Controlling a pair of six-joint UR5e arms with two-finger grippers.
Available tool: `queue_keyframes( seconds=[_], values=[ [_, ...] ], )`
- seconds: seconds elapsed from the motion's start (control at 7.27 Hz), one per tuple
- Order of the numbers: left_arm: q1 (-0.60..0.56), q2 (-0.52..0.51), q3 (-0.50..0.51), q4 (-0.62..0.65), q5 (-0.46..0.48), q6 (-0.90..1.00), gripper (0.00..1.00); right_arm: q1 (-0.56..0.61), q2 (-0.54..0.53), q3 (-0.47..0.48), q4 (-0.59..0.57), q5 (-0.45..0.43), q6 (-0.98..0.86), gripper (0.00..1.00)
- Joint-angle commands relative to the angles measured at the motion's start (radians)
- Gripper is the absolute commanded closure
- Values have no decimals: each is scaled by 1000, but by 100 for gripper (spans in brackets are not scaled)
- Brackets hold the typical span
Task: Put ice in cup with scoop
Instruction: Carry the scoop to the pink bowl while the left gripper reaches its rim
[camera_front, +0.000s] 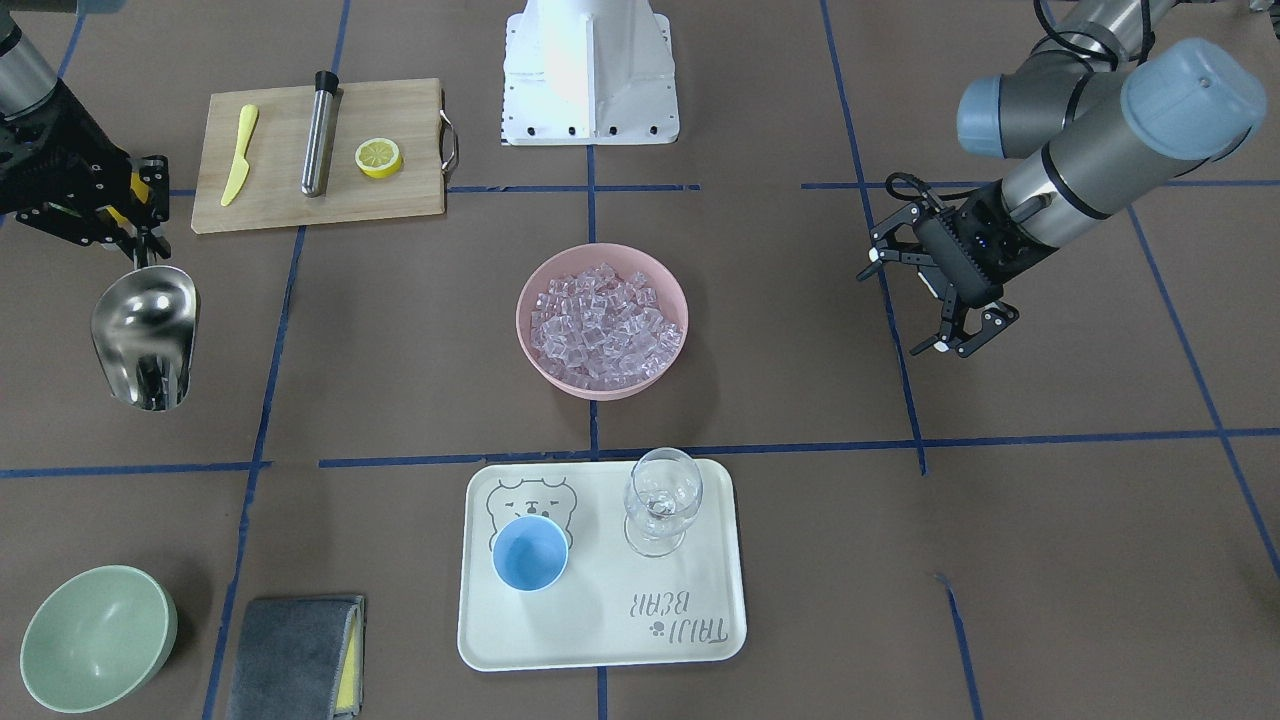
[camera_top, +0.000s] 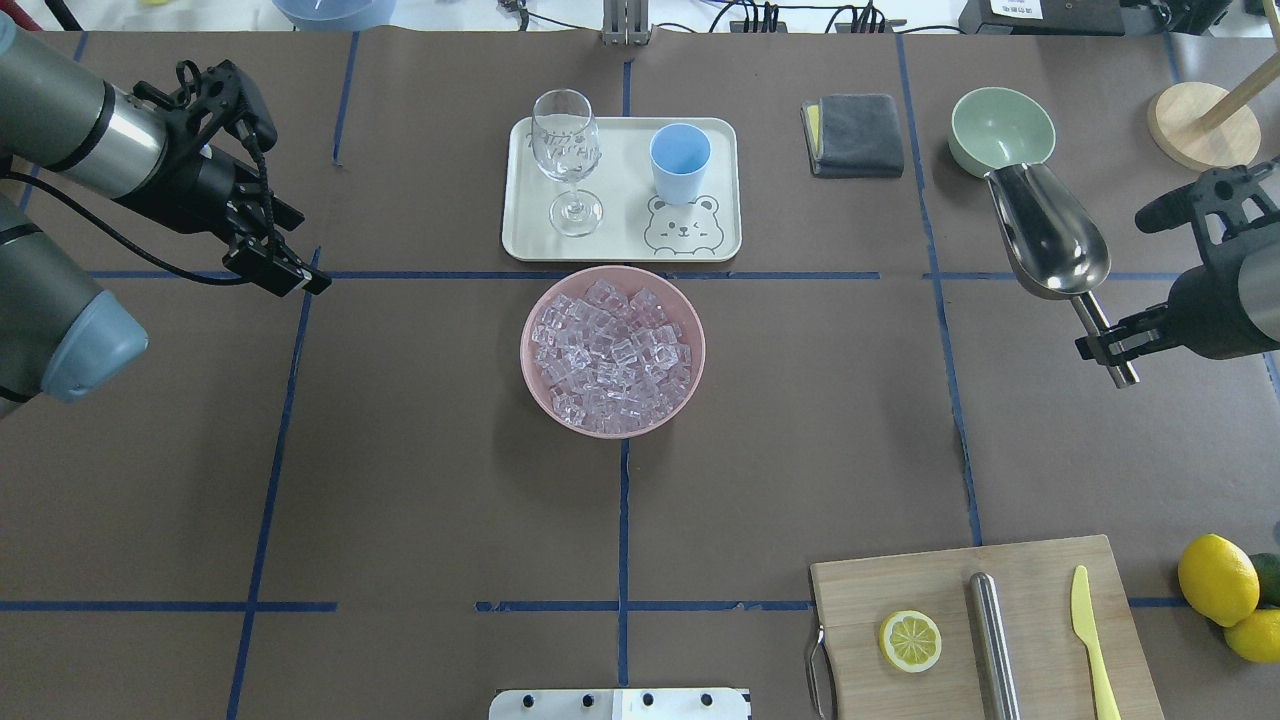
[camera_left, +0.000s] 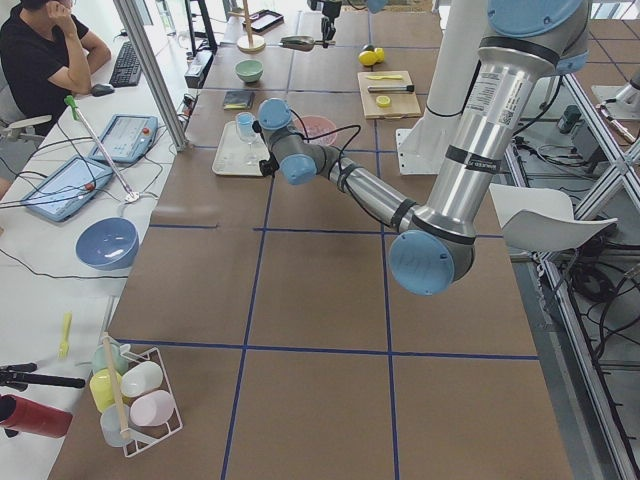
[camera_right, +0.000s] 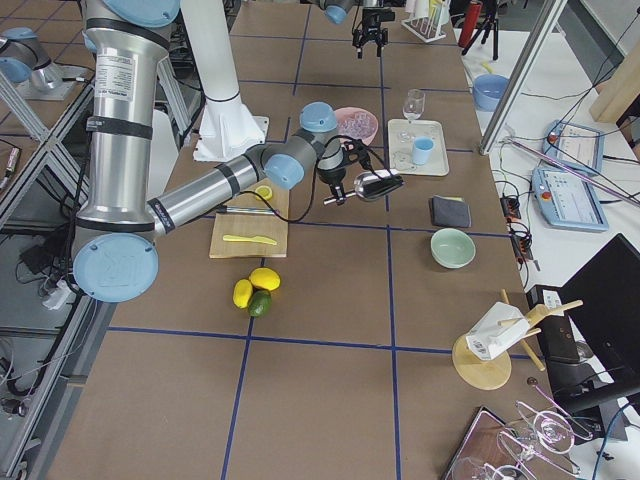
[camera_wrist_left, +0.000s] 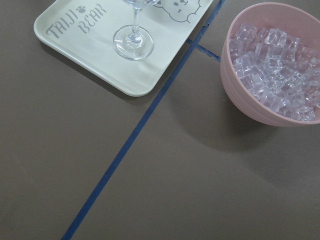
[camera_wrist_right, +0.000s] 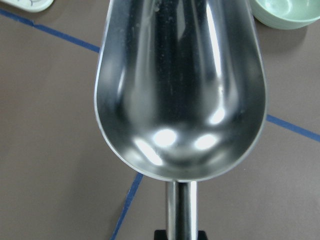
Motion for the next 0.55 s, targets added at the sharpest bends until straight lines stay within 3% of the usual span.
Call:
queue_keyframes(
  seconds=[0.0,0.41],
  values=[
    [15,-16,9,0,-2,3,0,-5,115,-2,-232,-15,-204,100],
    [72,-74,50,-3,2,15,0,-22,389,-8,-660,-135,-565,100]
  ],
)
